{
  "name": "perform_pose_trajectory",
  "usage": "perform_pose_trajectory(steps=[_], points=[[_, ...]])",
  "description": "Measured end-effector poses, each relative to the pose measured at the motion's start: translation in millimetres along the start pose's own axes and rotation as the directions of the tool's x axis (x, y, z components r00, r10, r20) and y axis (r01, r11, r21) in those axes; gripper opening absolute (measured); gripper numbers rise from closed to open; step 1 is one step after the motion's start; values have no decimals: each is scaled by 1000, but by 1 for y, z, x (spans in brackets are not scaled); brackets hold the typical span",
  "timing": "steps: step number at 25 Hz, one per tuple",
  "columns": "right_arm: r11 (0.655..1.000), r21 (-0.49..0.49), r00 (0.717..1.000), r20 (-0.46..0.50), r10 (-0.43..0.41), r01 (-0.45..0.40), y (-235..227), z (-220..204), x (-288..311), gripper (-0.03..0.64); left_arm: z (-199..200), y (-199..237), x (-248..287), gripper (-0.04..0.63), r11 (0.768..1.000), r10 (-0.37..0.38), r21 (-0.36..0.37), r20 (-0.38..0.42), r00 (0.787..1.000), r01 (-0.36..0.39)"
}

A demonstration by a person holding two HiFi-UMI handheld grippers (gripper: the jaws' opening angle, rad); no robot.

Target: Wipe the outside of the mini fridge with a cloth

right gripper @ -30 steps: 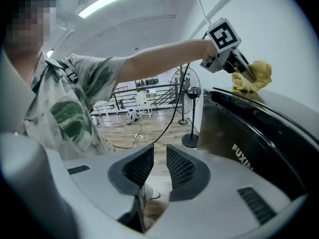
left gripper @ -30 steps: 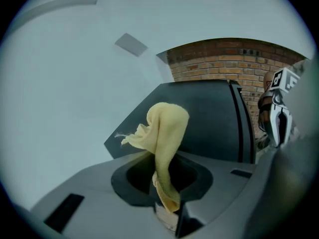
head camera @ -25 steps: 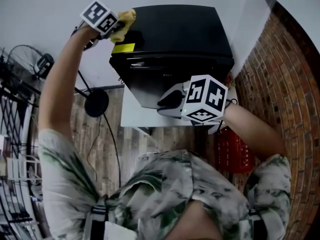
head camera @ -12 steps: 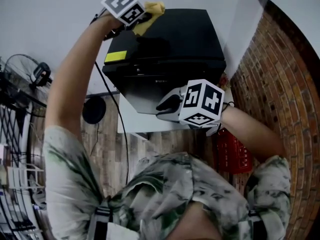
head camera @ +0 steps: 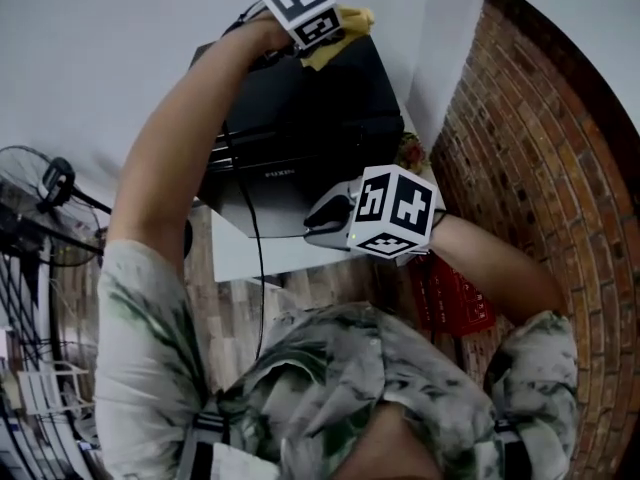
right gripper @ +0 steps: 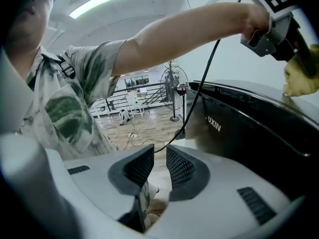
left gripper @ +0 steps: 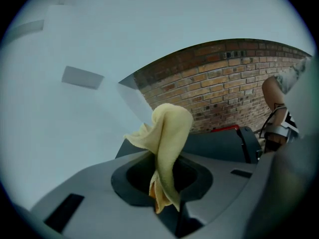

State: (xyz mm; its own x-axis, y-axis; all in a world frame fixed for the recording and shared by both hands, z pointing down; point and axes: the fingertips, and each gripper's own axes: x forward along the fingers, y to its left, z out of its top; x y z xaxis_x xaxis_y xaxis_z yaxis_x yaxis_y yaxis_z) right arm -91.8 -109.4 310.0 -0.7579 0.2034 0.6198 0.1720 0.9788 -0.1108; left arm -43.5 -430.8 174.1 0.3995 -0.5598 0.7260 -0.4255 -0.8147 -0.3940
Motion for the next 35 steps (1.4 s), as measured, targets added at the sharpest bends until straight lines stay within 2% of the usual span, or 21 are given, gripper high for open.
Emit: perform_pose_trajectory(steps=[5,9,16,26,35], points=[[1000,22,1000,-3,-12,12,-1,-14,-7,94,-1,-1,28,84,1000,-8,11,-35,999,8],[999,30,1000,-5,-17,17,-3,-20,-9,94,-20,11,34,84,1000,11,-8,-72,997,-11],[999,25,1000,-11,22,-22,-1,-17,6,94,-76,38,17,84,995,47,-83,-116,992,-57],[996,-6,995,-39,89,-89,7,2,47,92,-169,76,-27,84,971,105,-194,-164,981,-137],[992,-27,992,-48,120,-121,11,28,84,92,-235,95,-66,84,962,146,-192,-244,959,-195]])
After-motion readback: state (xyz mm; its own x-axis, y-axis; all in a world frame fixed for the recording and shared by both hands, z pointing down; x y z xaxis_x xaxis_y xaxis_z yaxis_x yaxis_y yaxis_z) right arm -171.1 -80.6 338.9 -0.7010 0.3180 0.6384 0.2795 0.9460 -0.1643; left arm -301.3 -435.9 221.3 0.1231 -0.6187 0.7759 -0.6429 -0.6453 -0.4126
